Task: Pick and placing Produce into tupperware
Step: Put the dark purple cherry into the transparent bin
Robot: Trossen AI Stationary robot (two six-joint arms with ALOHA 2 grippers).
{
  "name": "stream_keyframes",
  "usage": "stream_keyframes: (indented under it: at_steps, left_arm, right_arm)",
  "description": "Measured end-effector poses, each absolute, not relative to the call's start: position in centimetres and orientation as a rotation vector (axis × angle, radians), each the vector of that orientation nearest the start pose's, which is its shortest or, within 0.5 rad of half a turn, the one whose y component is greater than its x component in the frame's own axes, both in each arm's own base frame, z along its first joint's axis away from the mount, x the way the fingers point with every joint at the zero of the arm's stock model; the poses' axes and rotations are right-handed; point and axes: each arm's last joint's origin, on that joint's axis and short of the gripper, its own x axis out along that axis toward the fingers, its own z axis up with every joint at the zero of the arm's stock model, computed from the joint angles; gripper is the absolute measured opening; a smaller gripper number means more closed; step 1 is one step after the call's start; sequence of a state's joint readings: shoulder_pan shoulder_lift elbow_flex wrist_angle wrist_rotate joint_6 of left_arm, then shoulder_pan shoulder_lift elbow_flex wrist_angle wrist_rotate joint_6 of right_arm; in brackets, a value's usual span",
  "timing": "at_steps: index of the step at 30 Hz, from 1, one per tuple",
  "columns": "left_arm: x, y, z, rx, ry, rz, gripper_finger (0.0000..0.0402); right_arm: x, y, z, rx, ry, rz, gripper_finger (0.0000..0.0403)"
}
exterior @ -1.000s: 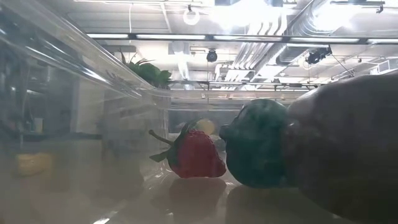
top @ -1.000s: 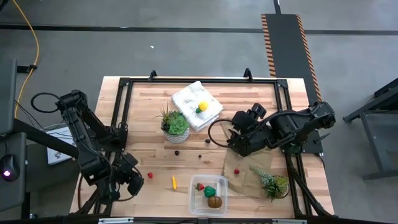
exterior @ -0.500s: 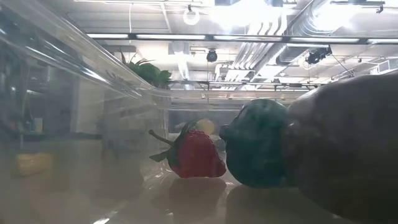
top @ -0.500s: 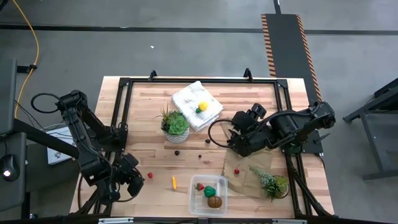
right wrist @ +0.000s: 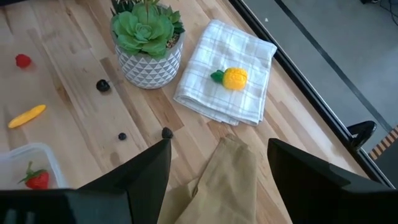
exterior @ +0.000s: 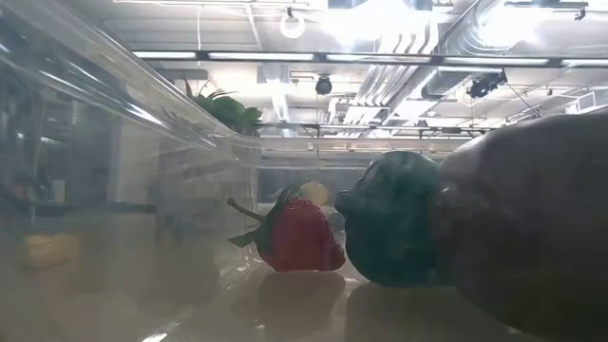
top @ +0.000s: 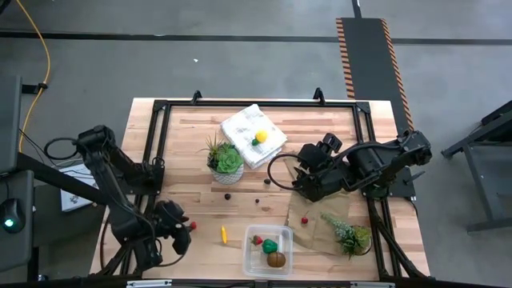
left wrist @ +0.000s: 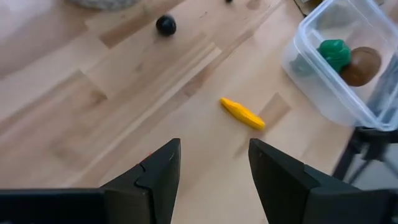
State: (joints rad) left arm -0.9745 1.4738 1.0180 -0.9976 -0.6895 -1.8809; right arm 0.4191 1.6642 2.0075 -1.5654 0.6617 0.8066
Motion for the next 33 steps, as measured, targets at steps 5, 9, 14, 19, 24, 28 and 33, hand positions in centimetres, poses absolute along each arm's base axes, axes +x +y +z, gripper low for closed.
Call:
stream_keyframes:
  at_steps: [5,9,14,19,24,28,33]
  left_arm:
    - [16.2,-20.3,20.8,-0.561,0.687,0.656,0.0179]
    - [16.6,-20.7,19.6,-0.489,0.626,0.675,0.0179]
    - [17.5,-20.7,18.2,-0.412,0.558,0.711,0.0179]
    - [19.0,-20.0,16.7,-0.37,0.553,0.788,0.0179]
    - [20.1,-19.2,15.7,-0.344,0.542,0.846,0.0179]
    - [20.7,-18.7,15.1,-0.307,0.507,0.871,0.0179]
    - [20.2,-17.9,13.5,-0.363,0.449,0.905,0.0179]
  right_arm:
    - [26.9,10.0,42.0,0.105,0.864,-0.597,0.0259]
    - [26.9,10.0,42.0,0.128,0.857,-0.608,0.0259]
    - [26.9,10.0,42.0,0.146,0.851,-0.616,0.0259]
    - [26.9,10.0,42.0,0.151,0.849,-0.618,0.0259]
    - [26.9,10.0,42.0,0.167,0.843,-0.626,0.0259]
    - [26.9,10.0,42.0,0.174,0.841,-0.629,0.0259]
    - [26.9,10.0,42.0,0.176,0.841,-0.631,0.0259]
